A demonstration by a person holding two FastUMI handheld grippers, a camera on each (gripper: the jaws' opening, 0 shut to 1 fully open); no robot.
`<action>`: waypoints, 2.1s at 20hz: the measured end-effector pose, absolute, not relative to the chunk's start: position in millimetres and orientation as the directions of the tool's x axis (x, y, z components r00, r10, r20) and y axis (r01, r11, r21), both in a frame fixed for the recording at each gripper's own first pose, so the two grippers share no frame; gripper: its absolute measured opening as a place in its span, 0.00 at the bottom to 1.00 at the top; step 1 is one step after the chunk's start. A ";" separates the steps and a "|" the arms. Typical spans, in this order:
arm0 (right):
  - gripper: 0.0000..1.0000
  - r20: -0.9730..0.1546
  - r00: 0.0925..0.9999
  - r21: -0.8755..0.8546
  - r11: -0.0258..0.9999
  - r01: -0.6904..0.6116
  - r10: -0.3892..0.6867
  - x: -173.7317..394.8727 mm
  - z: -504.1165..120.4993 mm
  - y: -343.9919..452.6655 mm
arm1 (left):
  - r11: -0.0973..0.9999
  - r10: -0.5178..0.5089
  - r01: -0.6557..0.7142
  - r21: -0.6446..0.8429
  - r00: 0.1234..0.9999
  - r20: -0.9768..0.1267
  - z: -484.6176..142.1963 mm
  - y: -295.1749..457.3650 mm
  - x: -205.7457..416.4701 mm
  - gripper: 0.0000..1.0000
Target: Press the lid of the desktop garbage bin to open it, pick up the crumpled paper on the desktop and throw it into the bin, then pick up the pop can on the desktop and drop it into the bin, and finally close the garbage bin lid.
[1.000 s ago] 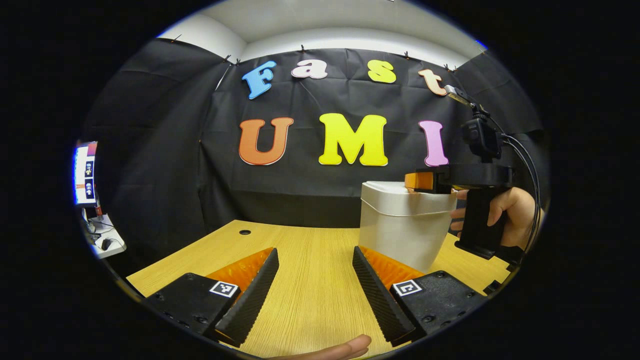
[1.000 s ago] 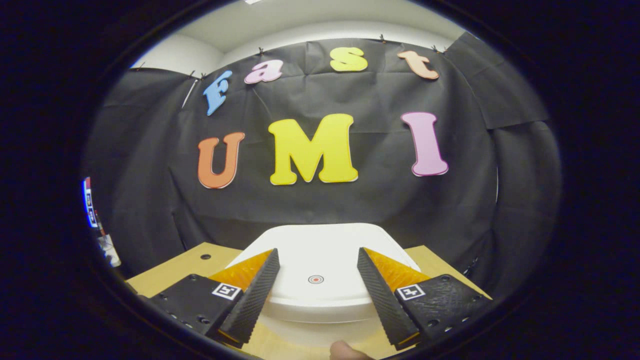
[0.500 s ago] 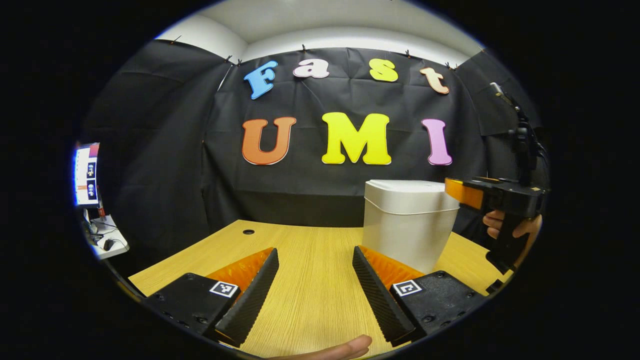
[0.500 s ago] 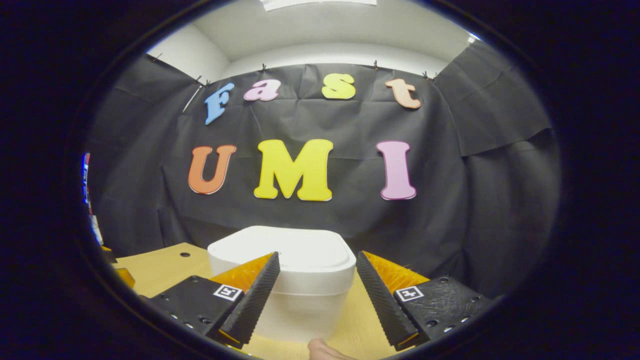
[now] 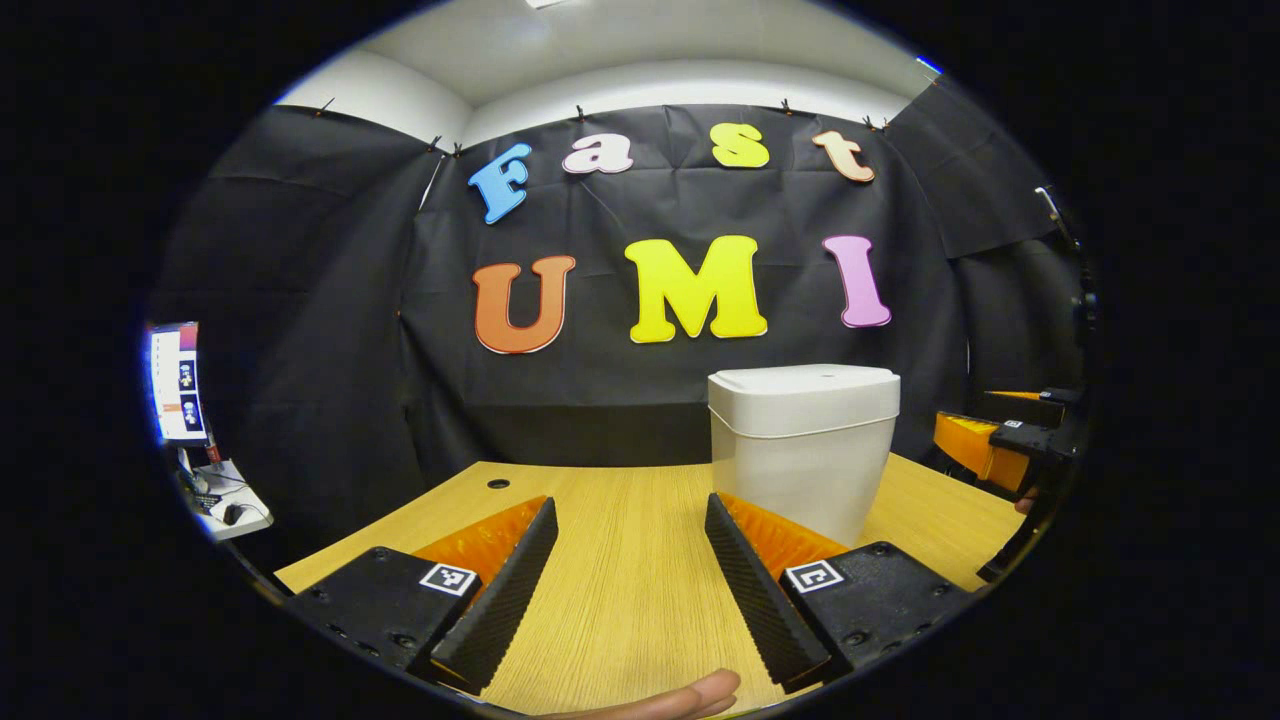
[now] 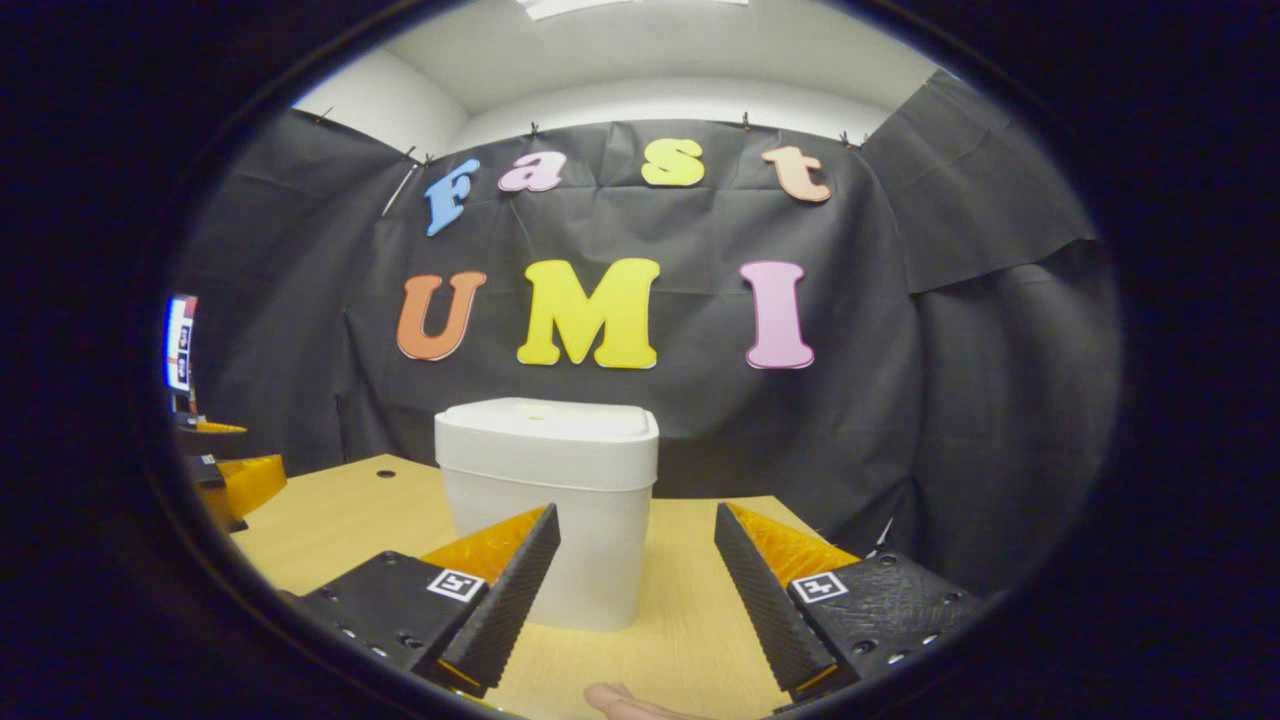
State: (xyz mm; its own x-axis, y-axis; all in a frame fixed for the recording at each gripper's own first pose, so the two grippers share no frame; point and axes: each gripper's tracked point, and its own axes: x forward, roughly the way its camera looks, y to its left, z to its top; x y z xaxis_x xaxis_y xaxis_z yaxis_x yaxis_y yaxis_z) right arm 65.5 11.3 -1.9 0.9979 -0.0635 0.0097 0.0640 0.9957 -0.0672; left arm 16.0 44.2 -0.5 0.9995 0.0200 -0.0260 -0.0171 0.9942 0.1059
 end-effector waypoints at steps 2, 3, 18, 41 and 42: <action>0.97 0.016 0.998 -0.077 0.995 0.056 -0.055 56.1 -3.6 7.2 | 0.994 0.011 -0.007 0.105 0.999 -0.038 -2.9 30.1 17.0 0.96; 0.95 0.023 0.999 -0.083 0.995 0.050 -0.048 51.8 -3.1 5.0 | 0.994 0.011 -0.006 0.107 0.999 -0.044 -4.3 23.4 18.0 0.96; 0.95 0.079 0.997 -0.108 0.994 0.007 0.002 -0.3 6.0 -15.1 | 0.992 0.074 -0.071 0.102 0.997 -0.022 -5.4 -5.0 -2.9 0.98; 0.95 0.073 0.997 -0.101 0.995 0.008 0.000 7.0 -1.6 -14.5 | 0.996 0.008 -0.003 0.091 0.998 -0.055 -24.7 -17.8 1.8 0.99; 0.95 0.072 0.997 -0.101 0.995 0.009 -0.001 7.0 -2.6 -15.5 | 0.996 0.007 -0.002 0.091 0.998 -0.057 -25.9 -17.3 1.0 0.99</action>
